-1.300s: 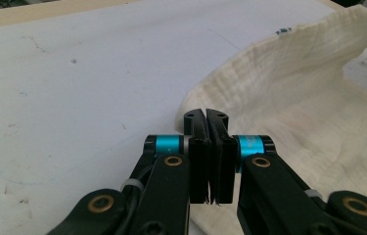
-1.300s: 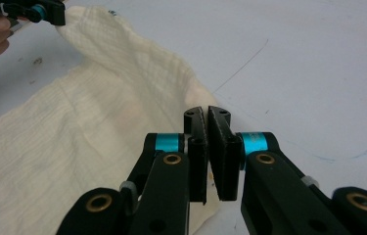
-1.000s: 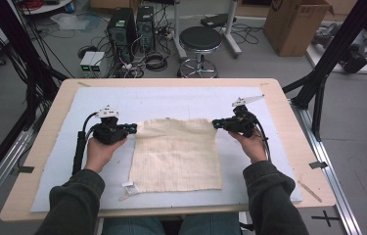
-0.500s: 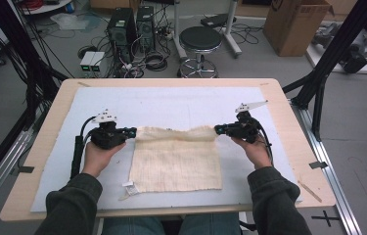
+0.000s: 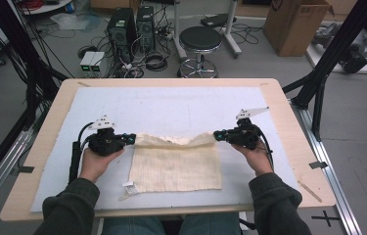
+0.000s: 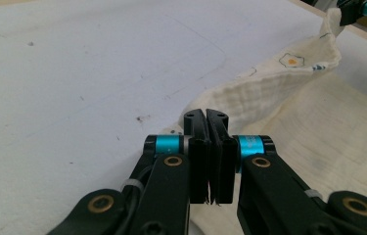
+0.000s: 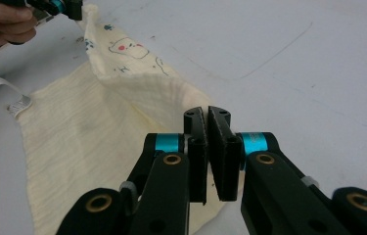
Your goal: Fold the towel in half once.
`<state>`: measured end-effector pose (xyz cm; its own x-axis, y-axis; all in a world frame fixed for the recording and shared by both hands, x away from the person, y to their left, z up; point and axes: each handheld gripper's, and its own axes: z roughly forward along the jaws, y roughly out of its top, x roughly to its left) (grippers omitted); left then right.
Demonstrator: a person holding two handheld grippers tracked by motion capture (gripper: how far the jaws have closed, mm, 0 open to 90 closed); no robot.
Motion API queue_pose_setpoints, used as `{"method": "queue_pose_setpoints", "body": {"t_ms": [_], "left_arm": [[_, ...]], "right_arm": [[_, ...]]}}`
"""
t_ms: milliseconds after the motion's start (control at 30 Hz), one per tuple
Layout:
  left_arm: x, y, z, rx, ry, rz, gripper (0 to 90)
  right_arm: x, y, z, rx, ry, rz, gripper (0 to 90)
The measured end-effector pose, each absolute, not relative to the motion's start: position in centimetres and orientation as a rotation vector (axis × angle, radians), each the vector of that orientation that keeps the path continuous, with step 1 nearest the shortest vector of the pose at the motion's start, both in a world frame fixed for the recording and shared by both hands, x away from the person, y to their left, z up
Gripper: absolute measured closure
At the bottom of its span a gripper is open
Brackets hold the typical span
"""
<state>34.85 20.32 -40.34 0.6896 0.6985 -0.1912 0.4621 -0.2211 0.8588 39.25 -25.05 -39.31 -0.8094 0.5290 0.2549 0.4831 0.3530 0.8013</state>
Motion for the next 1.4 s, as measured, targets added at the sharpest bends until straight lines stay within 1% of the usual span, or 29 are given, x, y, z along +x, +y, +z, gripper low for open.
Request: {"method": "queue_pose_setpoints", "body": {"t_ms": [567, 967, 1400], "left_arm": [[32.5, 20.6, -40.7, 1.899, 0.873, 0.272, 87.5], [31.0, 20.4, -40.5, 1.934, 0.819, 0.267, 87.4], [29.2, 20.9, -41.9, 1.928, 0.828, 0.234, 87.4]], "right_arm": [[37.0, -25.1, -39.2, 0.899, 2.557, 1.496, 86.3], [35.5, -25.6, -40.0, 0.883, 2.554, 1.512, 86.2], [33.8, -25.6, -40.9, 0.863, 2.572, 1.515, 86.2]]}}
